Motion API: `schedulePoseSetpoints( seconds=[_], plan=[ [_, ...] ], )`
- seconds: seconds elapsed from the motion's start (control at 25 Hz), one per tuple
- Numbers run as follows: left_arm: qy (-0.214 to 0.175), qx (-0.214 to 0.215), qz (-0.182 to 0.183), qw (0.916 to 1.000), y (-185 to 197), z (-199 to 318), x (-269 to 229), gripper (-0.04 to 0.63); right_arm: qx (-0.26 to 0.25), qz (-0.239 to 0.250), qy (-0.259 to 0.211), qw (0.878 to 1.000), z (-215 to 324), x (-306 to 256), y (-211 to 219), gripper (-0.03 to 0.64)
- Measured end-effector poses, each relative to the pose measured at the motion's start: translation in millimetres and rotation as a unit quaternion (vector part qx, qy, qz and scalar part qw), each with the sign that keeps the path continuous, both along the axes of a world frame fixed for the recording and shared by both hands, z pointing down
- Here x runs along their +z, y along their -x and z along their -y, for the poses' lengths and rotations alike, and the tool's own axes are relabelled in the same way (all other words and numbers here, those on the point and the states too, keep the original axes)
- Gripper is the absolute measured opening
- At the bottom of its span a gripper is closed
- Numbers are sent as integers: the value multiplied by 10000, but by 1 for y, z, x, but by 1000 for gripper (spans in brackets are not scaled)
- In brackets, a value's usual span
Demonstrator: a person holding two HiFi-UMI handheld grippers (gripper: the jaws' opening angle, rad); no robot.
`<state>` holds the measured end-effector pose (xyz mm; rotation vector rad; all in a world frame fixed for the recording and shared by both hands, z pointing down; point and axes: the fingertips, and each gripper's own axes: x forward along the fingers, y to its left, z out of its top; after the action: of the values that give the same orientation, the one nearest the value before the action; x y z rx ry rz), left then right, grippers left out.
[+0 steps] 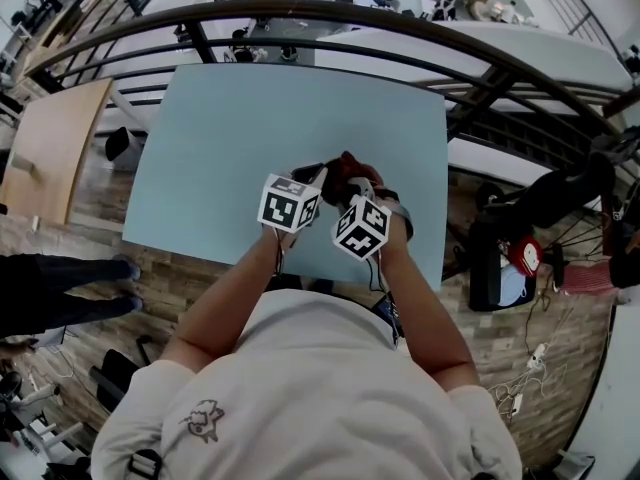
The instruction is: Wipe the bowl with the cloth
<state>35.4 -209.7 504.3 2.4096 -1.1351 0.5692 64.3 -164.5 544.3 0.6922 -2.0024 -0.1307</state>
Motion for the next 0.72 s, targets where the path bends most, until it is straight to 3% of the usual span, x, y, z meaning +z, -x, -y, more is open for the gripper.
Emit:
schedulePoseSetpoints(
  seconds=[0.16,0.32,0.56,0.72],
  plan=[
    [31,92,-80,9999,-13,-3,-4,23,232,-430,-675,9965,23,-15,-23,87],
    [-37,203,-219,9995,-25,-6,-16,25,54,-365,-1056,9937,32,-25,-17,87],
    [-311,149,-257,9991,-24,-4,-30,25,-870,47,-869,9924,14,-22,15,87],
    [-406,-14,-110,9991,-12,3,-30,25,-1097,52,-493,9927,0,-16,22,86]
  ],
)
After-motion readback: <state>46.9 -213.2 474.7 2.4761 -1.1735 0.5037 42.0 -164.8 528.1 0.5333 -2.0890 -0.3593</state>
